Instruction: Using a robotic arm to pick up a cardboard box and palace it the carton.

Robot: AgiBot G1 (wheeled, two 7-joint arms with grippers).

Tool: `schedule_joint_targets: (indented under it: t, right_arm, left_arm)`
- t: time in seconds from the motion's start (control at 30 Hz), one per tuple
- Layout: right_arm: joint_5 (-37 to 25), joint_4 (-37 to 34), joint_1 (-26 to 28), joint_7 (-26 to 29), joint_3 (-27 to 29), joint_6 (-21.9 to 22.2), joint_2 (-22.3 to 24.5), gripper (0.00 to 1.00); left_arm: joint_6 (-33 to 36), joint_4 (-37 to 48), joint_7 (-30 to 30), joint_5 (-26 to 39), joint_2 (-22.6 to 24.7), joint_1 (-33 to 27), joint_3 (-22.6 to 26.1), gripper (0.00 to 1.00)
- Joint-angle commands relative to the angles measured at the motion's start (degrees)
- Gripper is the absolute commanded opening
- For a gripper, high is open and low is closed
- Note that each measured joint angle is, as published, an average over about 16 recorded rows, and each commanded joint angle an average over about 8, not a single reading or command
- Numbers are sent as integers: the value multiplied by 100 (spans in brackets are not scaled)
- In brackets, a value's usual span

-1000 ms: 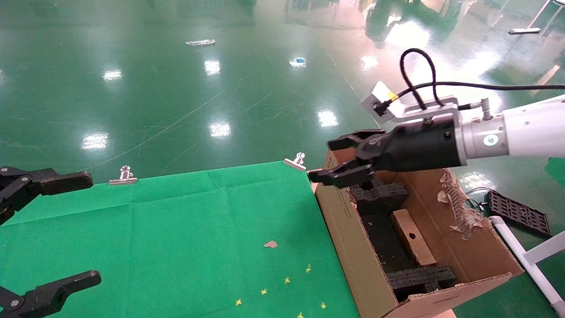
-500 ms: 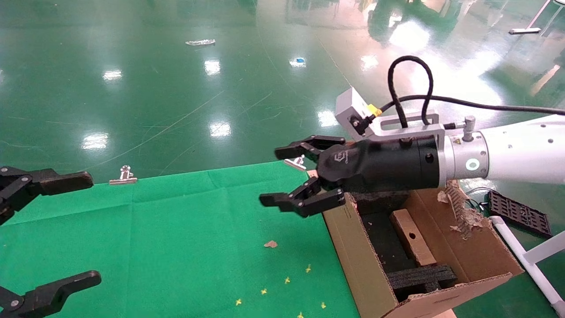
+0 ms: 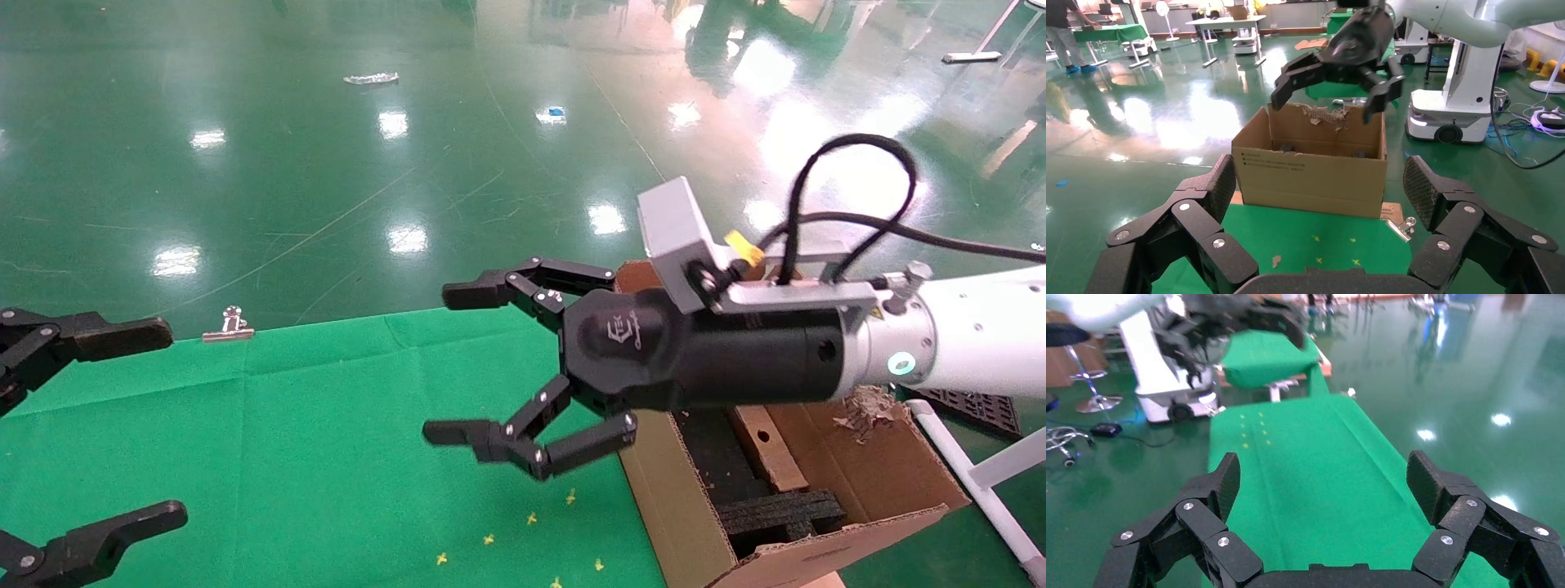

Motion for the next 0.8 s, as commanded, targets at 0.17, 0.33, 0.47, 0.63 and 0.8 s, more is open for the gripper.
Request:
schedule_joint_targets:
  t: [0.17,0.33,0.47,0.63,0.8]
  right_arm:
    - [206,369,-546,-198,666,-143,-47,100]
    - [293,513,-765,-263,933,-201,-64,100]
    - [306,519,-776,-263,947,-206,-67,100]
    - [284,482,-719,-248,875,-193,-63,100]
    - [266,456,-677,-238,824,-181,-60,100]
  left_arm:
    - [-1,0,1,-1,-1,0,1,100]
    - [-1,1,2,-2,-1,1,1,100]
    - [-2,2,2,-2,-1,1,1,100]
    - [-2,2,2,-2,-1,1,1,100]
    - [-2,2,1,-2,-1,1,1,100]
